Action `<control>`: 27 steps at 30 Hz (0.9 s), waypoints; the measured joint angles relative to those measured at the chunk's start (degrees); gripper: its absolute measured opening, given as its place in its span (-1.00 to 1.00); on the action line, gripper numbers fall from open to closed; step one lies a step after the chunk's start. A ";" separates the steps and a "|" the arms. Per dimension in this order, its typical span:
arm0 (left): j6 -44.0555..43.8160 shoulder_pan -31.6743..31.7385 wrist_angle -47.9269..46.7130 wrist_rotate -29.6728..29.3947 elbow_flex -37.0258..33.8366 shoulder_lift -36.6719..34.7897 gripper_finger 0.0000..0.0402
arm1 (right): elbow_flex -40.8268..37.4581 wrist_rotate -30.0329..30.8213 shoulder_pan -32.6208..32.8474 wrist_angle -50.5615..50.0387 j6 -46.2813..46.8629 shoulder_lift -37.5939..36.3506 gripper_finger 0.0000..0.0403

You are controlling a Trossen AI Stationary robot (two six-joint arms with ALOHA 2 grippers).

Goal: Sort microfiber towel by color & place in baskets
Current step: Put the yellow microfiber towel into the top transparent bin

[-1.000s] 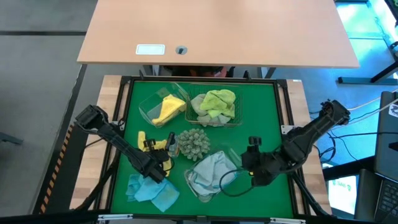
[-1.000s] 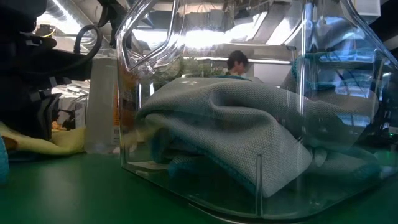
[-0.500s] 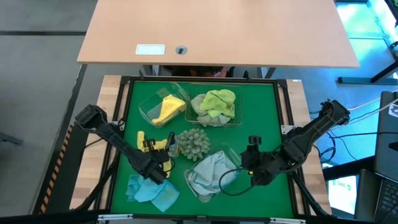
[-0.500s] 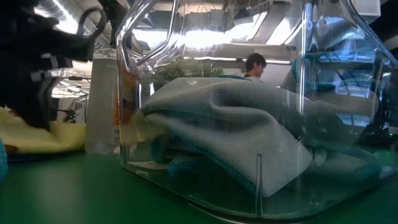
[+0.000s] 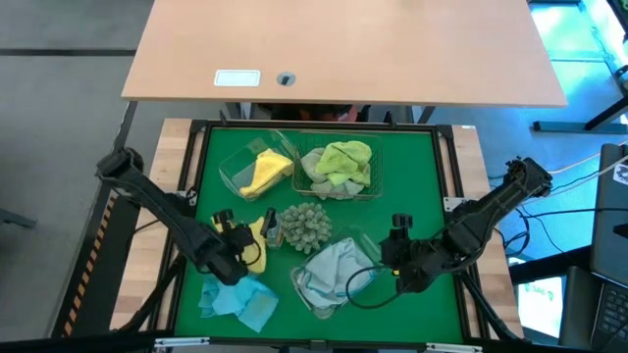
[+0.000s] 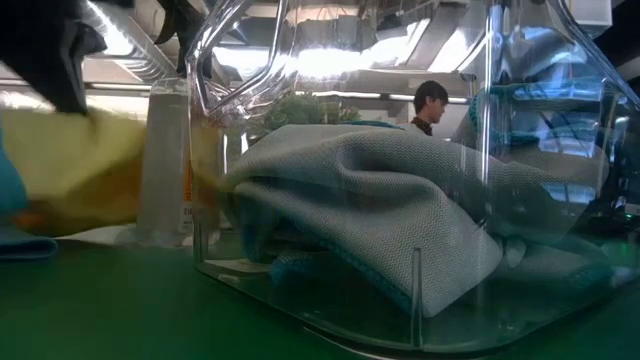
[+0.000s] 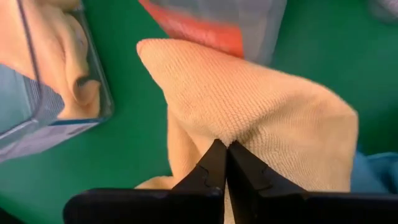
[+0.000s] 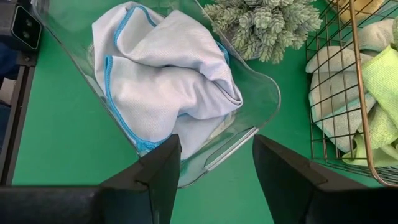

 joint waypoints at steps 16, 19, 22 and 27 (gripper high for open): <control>2.16 -0.07 -0.35 1.69 0.04 -13.54 -1.00 | 0.00 0.00 0.00 0.01 -0.01 0.00 -0.02; 2.45 -0.07 -0.50 2.07 0.04 -17.22 -1.00 | -0.01 0.01 0.00 0.02 -0.01 0.00 -0.02; 3.26 -0.04 -0.50 1.78 0.04 -21.74 -1.00 | -0.02 0.02 0.00 0.05 -0.02 0.00 -0.02; 3.52 -0.04 -0.49 -0.93 0.07 -30.16 -1.00 | -0.02 0.01 0.00 0.07 -0.02 0.00 -0.02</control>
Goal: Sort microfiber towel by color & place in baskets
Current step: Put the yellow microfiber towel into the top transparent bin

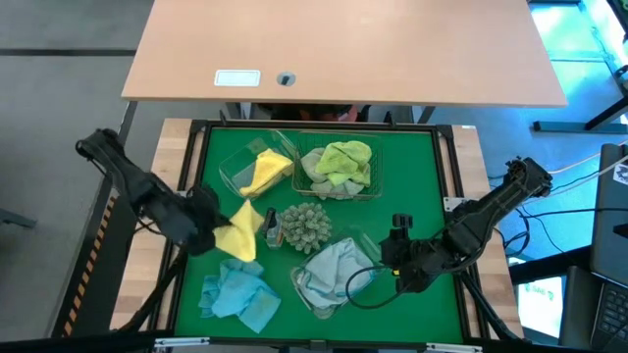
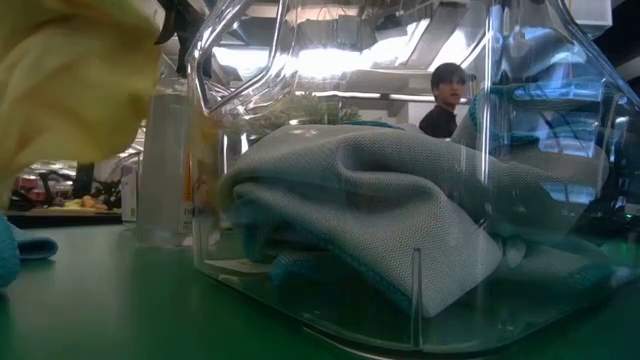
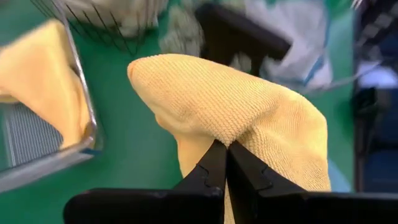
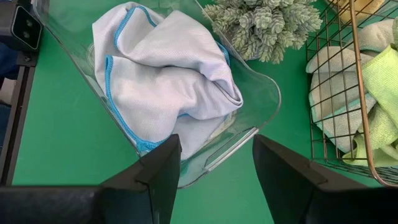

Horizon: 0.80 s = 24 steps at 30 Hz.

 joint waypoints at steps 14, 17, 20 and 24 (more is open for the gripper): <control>26.99 0.25 24.06 -31.04 0.11 -17.85 -1.00 | -0.01 0.01 0.00 0.05 0.00 0.00 -0.02; 35.47 1.64 31.45 -36.14 0.11 -18.34 -1.00 | -0.02 0.01 0.00 0.04 0.00 0.00 -0.02; 40.64 3.98 35.14 -37.38 0.11 -18.32 -1.00 | -0.02 0.02 0.00 0.04 0.00 0.00 -0.02; 40.53 7.28 34.59 -37.35 0.11 -18.20 -1.00 | -0.02 0.03 0.00 0.04 -0.02 0.00 -0.02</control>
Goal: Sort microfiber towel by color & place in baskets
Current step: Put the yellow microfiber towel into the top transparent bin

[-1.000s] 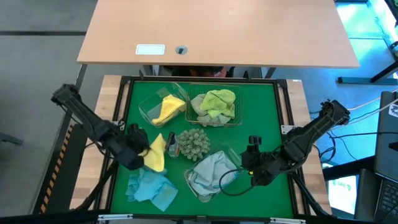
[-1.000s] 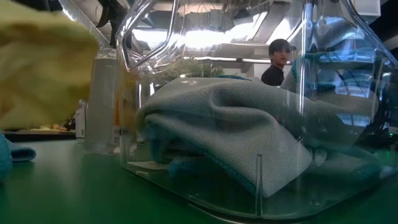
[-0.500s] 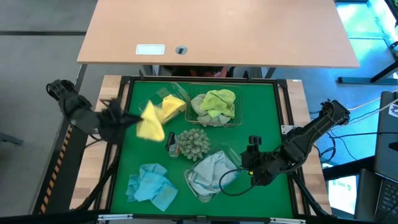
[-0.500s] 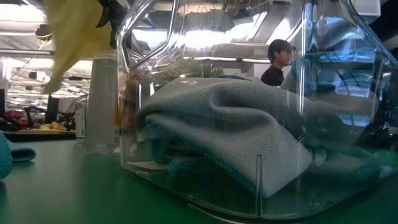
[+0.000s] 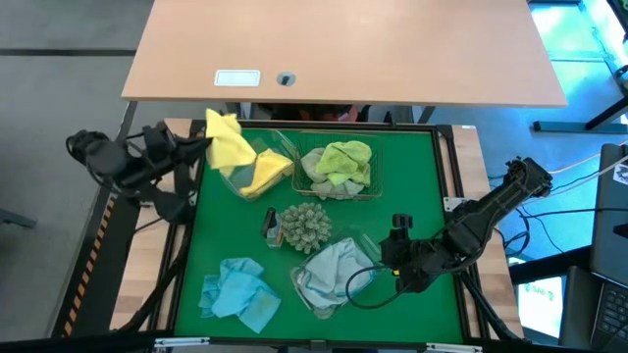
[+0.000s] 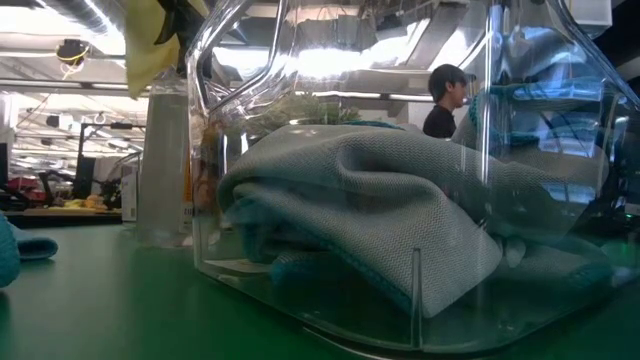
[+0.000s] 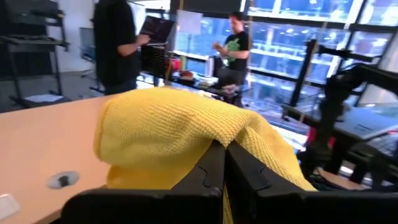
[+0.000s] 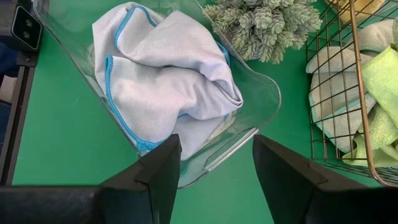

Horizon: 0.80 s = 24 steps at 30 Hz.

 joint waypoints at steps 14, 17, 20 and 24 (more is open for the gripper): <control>-1.51 14.25 -2.26 6.67 -0.06 7.91 -1.00 | 0.00 2.06 -0.02 -0.02 -0.09 0.00 -0.02; -2.77 19.10 -3.87 9.72 -0.07 10.33 -1.00 | 0.00 2.07 -0.01 -0.01 -0.07 0.00 -0.02; -3.61 24.31 -4.53 15.01 -0.11 13.10 -1.00 | 0.00 2.05 -0.02 0.00 -0.07 0.00 -0.02; -3.63 30.90 -4.54 22.64 -0.11 17.51 -1.00 | 0.00 2.05 -0.02 -0.02 -0.07 0.00 -0.02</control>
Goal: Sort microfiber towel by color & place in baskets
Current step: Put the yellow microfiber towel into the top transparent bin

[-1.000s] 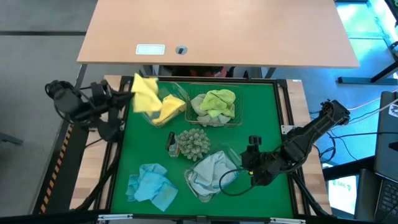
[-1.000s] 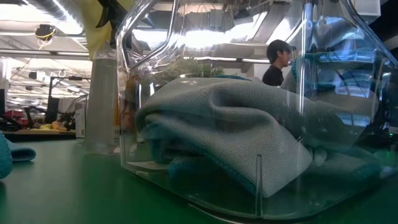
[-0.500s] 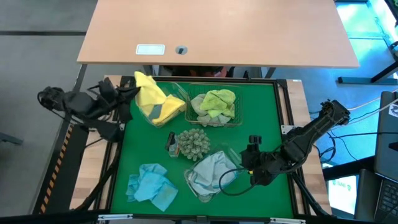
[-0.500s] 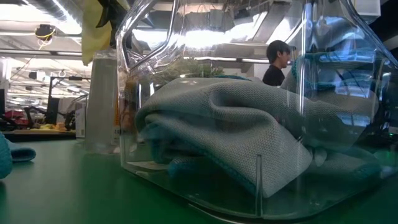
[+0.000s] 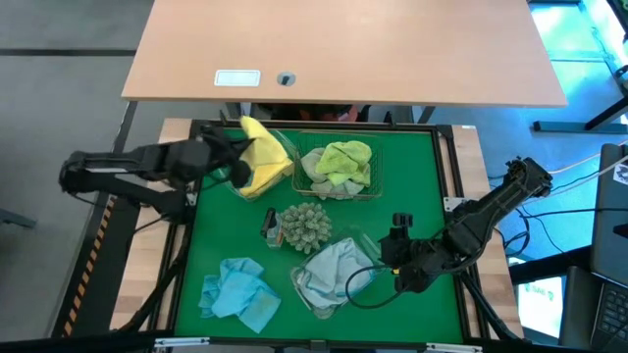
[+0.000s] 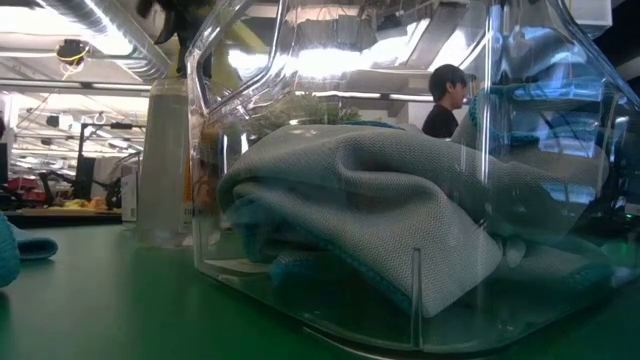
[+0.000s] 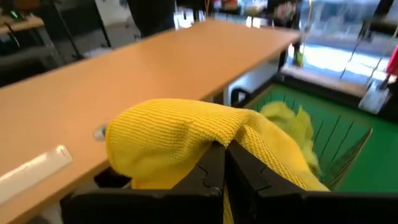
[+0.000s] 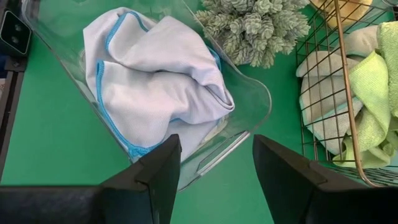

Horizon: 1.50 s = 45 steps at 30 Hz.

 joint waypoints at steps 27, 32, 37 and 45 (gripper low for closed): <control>0.54 23.37 -17.18 20.99 -0.02 29.98 -1.00 | 0.00 0.00 0.01 0.09 0.07 0.00 -0.02; 1.87 24.18 -17.30 21.93 -0.02 34.16 -1.00 | 0.00 0.00 0.00 0.04 0.07 0.00 -0.02; 1.92 24.39 -17.28 21.81 -0.03 35.11 -1.00 | 0.00 0.00 0.01 0.04 0.07 0.00 -0.02; 1.98 24.38 -17.34 21.71 -0.02 34.56 -0.80 | 0.00 0.00 0.01 0.02 0.07 0.00 -0.02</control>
